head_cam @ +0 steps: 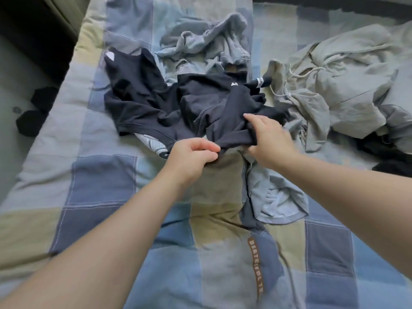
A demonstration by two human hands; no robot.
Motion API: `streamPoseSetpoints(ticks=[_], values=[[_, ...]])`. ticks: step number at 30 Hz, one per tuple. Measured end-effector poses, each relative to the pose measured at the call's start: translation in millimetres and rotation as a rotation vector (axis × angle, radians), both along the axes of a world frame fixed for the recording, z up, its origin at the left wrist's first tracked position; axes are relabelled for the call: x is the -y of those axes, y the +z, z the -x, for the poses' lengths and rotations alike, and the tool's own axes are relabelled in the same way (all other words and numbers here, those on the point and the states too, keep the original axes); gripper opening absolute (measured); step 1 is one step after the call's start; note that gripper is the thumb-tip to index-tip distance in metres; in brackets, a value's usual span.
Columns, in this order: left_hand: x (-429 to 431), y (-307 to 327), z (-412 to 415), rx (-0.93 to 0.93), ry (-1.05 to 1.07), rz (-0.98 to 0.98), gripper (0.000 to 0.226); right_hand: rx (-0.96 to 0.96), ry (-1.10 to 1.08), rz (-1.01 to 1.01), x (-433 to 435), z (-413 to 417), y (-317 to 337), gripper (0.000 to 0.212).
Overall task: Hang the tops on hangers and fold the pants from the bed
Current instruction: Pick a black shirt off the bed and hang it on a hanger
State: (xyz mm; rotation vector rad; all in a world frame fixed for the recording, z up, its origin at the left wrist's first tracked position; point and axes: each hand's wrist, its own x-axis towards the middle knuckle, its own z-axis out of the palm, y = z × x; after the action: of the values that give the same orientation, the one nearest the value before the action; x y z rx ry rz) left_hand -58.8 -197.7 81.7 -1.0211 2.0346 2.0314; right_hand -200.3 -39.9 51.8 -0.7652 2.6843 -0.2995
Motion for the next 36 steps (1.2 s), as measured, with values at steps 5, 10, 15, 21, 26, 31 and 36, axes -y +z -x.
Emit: streamPoseSetpoints(ticks=[5, 10, 15, 21, 26, 31, 36], values=[[-26.4, 61.4, -45.2, 0.032, 0.130, -0.121, 0.017, -0.071, -0.033, 0.004, -23.8, -34.1, 48.2, 0.054], [-50.7, 125.2, -87.5, 0.015, 0.135, 0.082, 0.020, -0.064, 0.089, -0.039, -79.1, -68.6, 114.2, 0.041], [-87.6, 194.9, -115.2, -0.045, 0.153, 0.346, 0.028, -0.053, 0.128, 0.029, -133.4, -92.5, 218.7, 0.011], [-152.2, 264.5, -128.5, -0.072, 0.186, 0.609, 0.029, 0.206, -0.006, 0.428, -187.2, -113.4, 355.9, 0.034], [-239.5, 316.9, -141.8, -0.012, -0.074, 0.603, 0.046, 0.467, -0.206, 0.707, -222.3, -132.8, 425.2, 0.040], [-324.8, 350.3, -156.5, -0.270, -0.045, -0.179, 0.038, 0.614, -0.403, 0.953, -260.7, -135.2, 461.5, 0.023], [-346.4, 354.8, -146.8, -0.103, -0.273, 0.049, 0.051, 0.667, -0.543, 1.153, -300.7, -137.1, 482.2, 0.023]])
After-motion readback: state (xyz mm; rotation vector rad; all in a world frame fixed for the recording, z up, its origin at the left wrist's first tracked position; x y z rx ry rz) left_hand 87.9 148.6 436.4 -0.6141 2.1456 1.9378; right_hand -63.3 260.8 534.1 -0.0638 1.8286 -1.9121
